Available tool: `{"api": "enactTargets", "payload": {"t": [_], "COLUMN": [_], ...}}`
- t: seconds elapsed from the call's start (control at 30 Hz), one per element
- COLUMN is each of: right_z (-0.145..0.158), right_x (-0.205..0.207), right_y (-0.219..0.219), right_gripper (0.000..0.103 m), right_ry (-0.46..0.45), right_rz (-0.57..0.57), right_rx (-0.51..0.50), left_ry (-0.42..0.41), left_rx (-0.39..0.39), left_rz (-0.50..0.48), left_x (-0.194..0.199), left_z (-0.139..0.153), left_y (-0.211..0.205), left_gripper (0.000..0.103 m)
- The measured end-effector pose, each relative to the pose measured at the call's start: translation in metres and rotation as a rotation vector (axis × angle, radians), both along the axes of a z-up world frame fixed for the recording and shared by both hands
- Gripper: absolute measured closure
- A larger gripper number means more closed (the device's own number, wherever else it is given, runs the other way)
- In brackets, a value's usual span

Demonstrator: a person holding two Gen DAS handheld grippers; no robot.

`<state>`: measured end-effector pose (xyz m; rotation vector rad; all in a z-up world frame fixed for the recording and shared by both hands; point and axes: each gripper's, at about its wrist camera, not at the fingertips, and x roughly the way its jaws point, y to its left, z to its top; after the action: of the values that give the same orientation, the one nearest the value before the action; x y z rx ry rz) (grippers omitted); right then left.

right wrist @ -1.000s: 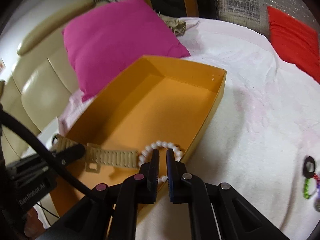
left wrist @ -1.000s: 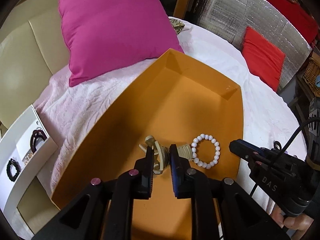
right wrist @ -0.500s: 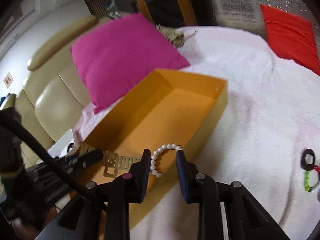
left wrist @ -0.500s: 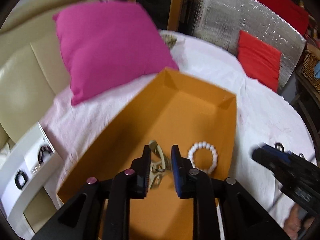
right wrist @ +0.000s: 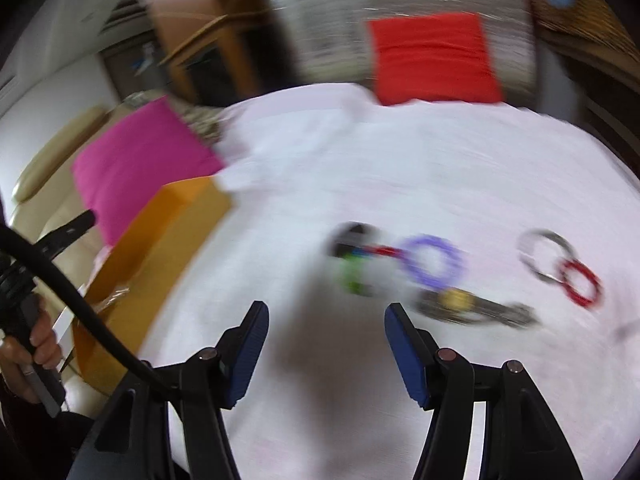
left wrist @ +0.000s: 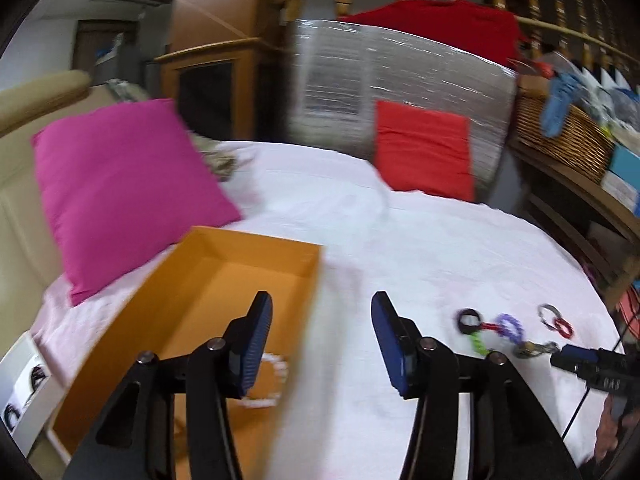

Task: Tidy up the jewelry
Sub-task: 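Grasp the multicolour bead bracelet with the left tool while the right tool grasps the watch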

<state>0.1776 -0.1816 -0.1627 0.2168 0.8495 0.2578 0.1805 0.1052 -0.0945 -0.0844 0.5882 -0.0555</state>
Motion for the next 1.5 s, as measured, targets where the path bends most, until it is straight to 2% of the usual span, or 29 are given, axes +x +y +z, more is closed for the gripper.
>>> {"api": "enactTargets", "payload": {"t": [0.13, 0.23, 0.33, 0.4, 0.6, 0.67, 0.77, 0.8, 0.83, 0.87, 1.0, 1.27, 1.5], "right_z": [-0.009, -0.018, -0.031, -0.04, -0.058, -0.06, -0.065, -0.066, -0.068, -0.069, -0.063, -0.042, -0.046], "right_x": [-0.007, -0.006, 0.004, 0.013, 0.038, 0.042, 0.05, 0.052, 0.055, 0.057, 0.055, 0.033, 0.034], "right_y": [-0.057, -0.088, -0.104, -0.115, -0.121, -0.118, -0.113, -0.112, -0.111, -0.112, -0.115, -0.132, -0.141], "right_gripper": [0.041, 0.047, 0.049, 0.051, 0.052, 0.052, 0.068, 0.079, 0.085, 0.086, 0.088, 0.088, 0.088], "right_ry": [0.02, 0.053, 0.113, 0.152, 0.217, 0.206, 0.216, 0.217, 0.22, 0.223, 0.187, 0.102, 0.124], "right_rz": [-0.12, -0.19, -0.219, -0.236, -0.259, -0.258, -0.234, -0.234, -0.231, -0.236, -0.243, -0.301, -0.319], "right_rx": [0.058, 0.101, 0.097, 0.153, 0.234, 0.243, 0.282, 0.288, 0.294, 0.312, 0.36, 0.363, 0.355], "left_ry": [0.07, 0.144, 0.204, 0.238, 0.291, 0.306, 0.32, 0.32, 0.319, 0.32, 0.336, 0.379, 0.447], "left_rx": [-0.009, -0.031, -0.041, -0.044, -0.04, -0.05, -0.059, -0.057, -0.056, -0.057, -0.067, -0.092, -0.156], "left_rz": [-0.098, -0.165, -0.203, -0.23, -0.268, -0.273, -0.281, -0.283, -0.285, -0.291, -0.308, -0.366, -0.402], "left_x": [0.013, 0.026, 0.032, 0.037, 0.051, 0.056, 0.061, 0.062, 0.063, 0.064, 0.067, 0.069, 0.079], "left_z": [-0.014, -0.03, -0.043, -0.05, -0.064, -0.067, -0.07, -0.071, -0.072, -0.072, -0.079, -0.087, -0.102], "left_y": [-0.037, -0.06, -0.081, -0.093, -0.12, -0.124, -0.132, -0.133, -0.136, -0.138, -0.143, -0.151, -0.166], "left_gripper": [0.05, 0.05, 0.05, 0.05, 0.05, 0.05, 0.05, 0.05, 0.05, 0.05, 0.05, 0.05, 0.05]}}
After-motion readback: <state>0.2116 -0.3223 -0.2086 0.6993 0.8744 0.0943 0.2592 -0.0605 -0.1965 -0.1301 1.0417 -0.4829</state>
